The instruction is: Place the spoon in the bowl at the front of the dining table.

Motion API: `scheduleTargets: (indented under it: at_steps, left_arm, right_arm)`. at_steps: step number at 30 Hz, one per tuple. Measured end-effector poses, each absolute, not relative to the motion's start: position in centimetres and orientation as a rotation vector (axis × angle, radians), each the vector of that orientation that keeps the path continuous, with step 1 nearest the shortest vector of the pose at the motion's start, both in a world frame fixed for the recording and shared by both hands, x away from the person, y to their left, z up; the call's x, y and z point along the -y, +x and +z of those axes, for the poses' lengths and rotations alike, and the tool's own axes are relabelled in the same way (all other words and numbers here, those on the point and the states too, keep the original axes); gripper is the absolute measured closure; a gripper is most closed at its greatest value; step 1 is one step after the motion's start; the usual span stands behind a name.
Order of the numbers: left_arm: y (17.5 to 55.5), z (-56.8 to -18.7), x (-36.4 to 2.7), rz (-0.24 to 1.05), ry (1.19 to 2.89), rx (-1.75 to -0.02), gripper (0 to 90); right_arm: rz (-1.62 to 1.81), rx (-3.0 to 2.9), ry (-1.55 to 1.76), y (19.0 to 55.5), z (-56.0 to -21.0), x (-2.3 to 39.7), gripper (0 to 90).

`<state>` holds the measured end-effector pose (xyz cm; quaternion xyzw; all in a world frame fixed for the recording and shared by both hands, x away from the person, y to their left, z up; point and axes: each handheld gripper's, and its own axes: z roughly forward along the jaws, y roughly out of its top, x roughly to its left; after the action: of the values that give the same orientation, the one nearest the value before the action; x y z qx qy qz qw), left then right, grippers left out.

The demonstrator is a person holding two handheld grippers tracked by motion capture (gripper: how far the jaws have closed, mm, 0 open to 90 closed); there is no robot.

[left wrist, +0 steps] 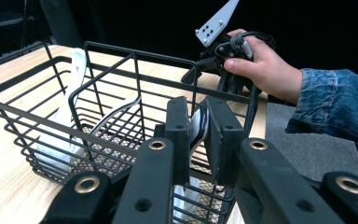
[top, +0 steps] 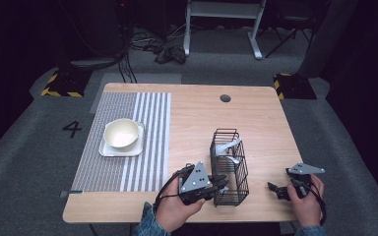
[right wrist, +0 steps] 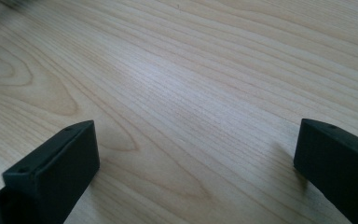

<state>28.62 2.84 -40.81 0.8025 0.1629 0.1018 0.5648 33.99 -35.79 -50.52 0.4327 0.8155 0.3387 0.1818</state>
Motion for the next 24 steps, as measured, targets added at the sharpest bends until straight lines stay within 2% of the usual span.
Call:
scheduleTargets:
  at_steps: [24]
  left_arm:
    - [29.5, -41.7, -2.6, 0.282, 1.885, -0.394, 84.4]
  right_arm:
    - [0.956, -2.302, 1.221, 34.0, -50.5, 35.8, 0.0]
